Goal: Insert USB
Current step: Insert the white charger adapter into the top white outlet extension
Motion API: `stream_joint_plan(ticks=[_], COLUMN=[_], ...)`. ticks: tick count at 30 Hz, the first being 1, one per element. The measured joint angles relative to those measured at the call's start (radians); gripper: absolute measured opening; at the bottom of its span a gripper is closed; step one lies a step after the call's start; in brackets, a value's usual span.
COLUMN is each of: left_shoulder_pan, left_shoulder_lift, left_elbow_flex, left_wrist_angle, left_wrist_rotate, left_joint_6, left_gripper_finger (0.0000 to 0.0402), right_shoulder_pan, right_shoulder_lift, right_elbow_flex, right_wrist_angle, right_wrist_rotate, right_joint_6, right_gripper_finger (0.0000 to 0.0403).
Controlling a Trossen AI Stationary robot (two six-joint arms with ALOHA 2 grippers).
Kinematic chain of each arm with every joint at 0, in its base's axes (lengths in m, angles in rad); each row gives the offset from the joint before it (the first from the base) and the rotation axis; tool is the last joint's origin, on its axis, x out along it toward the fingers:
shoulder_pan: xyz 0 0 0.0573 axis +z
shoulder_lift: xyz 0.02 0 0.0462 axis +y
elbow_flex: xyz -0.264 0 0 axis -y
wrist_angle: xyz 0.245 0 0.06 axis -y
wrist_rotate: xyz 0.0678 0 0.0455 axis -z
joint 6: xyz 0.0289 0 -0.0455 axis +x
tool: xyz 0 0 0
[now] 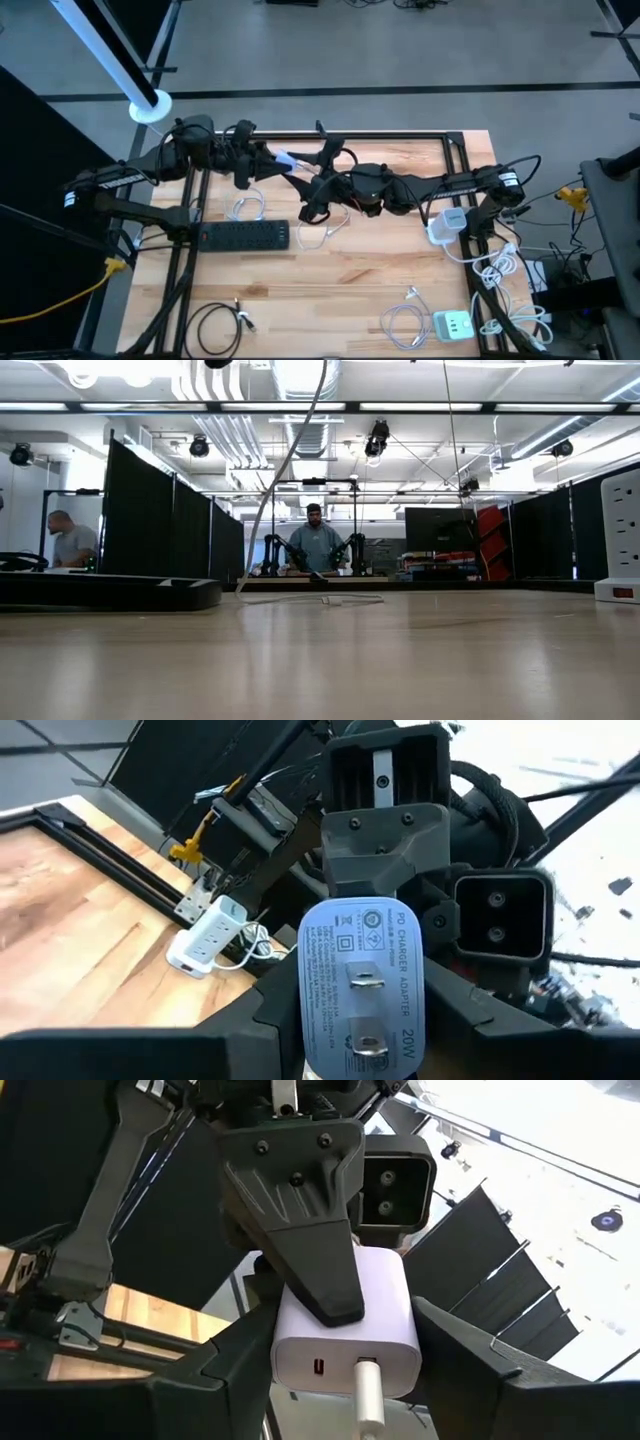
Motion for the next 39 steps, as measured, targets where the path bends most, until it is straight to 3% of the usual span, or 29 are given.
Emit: stream_joint_plan(ticks=[2, 7, 13, 18, 22, 27, 31, 39], left_shoulder_pan=[0.000, 0.000, 0.000, 0.000, 0.000, 0.000, 0.001, -0.017], left_shoulder_lift=[-0.002, -0.024, -0.067, -0.092, -0.091, -0.062, -0.025, 0.034], left_elbow_flex=[0.000, -0.002, -0.002, -0.001, -0.001, -0.001, -0.001, 0.000], left_wrist_angle=[-0.006, -0.045, -0.150, -0.208, -0.226, -0.212, -0.208, -0.229], left_wrist_rotate=[0.008, 0.017, 0.018, 0.004, -0.025, -0.074, -0.077, -0.072], left_joint_6=[0.043, 0.169, 0.285, 0.383, 0.468, 0.523, 0.525, 0.446], left_gripper_finger=[0.0123, 0.0211, 0.0282, 0.0293, 0.0280, 0.0276, 0.0276, 0.0276], right_shoulder_pan=[0.001, 0.006, 0.006, -0.005, -0.050, -0.153, -0.277, -0.593], right_shoulder_lift=[0.000, -0.039, -0.145, -0.244, -0.286, -0.279, -0.273, -0.207], right_elbow_flex=[0.000, 0.000, 0.000, 0.000, 0.000, -0.001, -0.019, -0.068], right_wrist_angle=[-0.006, -0.139, -0.533, -1.010, -1.357, -1.706, -1.698, -1.703], right_wrist_rotate=[-0.002, -0.006, -0.002, -0.022, -0.125, -0.226, -0.362, -0.490], right_joint_6=[0.044, 0.178, 0.431, 0.739, 0.983, 1.116, 1.089, 0.972], right_gripper_finger=[0.0191, 0.0191, 0.0191, 0.0191, 0.0191, 0.0191, 0.0191, 0.0191])
